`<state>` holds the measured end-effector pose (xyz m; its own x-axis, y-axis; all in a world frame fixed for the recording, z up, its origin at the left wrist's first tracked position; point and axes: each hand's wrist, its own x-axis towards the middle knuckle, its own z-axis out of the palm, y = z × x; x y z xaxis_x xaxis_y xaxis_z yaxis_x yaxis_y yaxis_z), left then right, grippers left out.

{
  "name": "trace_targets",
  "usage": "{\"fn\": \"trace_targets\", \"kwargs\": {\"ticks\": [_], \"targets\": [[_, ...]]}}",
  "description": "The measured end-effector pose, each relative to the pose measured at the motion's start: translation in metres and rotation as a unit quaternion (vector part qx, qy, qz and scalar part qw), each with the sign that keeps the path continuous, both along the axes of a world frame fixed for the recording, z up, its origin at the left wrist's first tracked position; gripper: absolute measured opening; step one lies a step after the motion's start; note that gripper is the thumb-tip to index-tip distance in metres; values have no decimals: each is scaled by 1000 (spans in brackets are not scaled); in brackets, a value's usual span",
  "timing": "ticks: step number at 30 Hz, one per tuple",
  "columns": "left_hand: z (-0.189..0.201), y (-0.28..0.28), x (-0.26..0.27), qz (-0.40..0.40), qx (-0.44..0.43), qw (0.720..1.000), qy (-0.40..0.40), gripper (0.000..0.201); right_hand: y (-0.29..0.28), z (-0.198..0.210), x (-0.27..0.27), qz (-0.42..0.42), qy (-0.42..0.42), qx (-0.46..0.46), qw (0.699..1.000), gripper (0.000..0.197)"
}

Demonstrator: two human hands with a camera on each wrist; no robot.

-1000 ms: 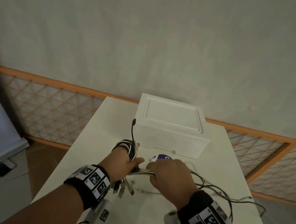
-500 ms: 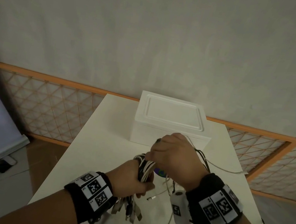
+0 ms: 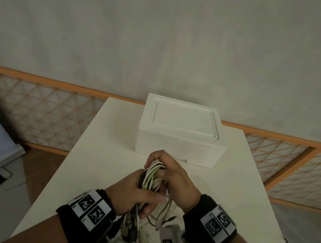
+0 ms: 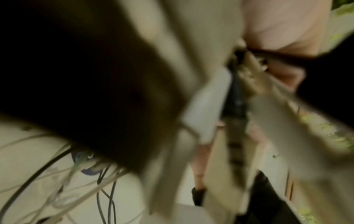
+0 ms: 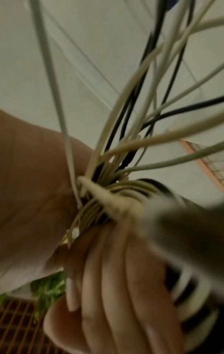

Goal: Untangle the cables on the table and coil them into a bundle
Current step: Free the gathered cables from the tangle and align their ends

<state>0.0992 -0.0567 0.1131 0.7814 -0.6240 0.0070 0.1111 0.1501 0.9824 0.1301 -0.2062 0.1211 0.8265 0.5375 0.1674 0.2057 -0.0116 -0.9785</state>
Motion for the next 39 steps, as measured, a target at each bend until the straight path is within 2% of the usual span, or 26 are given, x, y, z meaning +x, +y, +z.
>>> {"fn": "trace_targets", "kwargs": {"ticks": [2,5,8,10,12,14,16,21,23,28,30,33,36,39], "targets": [[-3,-1,7,11,8,1000,-2,32,5,-7,5,-31,17,38,999,44],[-5,-1,16,33,21,999,-4,31,16,-13,10,-111,-26,39,993,58],[-3,-1,22,38,37,998,-16,27,23,-13,15,-154,-16,73,985,51],[0,1,25,21,35,999,-23,23,23,-10,19,-149,-9,74,986,42],[3,2,28,2,26,1000,-15,8,23,-7,21,-130,15,96,987,36],[1,3,32,-8,42,999,-7,30,23,-7,22,-120,43,129,983,39],[0,3,33,-36,46,998,-10,20,23,-8,24,-123,56,143,981,38],[4,-4,26,-64,39,997,-23,24,20,-6,29,-93,143,169,971,24],[3,-6,26,-73,28,997,-18,26,18,-4,30,-78,147,160,973,25],[-2,1,27,-62,-54,996,-23,17,18,-6,28,-105,58,103,987,42],[-6,2,25,-33,-127,991,6,14,16,-23,26,-133,27,76,988,48],[-11,2,25,-8,-251,964,85,19,12,-53,12,-147,-8,-12,989,46],[-17,2,24,-17,-322,940,113,10,12,-53,1,-136,67,20,988,37],[-17,1,21,-33,-359,926,110,11,12,-44,-7,-73,190,131,970,34]]}}
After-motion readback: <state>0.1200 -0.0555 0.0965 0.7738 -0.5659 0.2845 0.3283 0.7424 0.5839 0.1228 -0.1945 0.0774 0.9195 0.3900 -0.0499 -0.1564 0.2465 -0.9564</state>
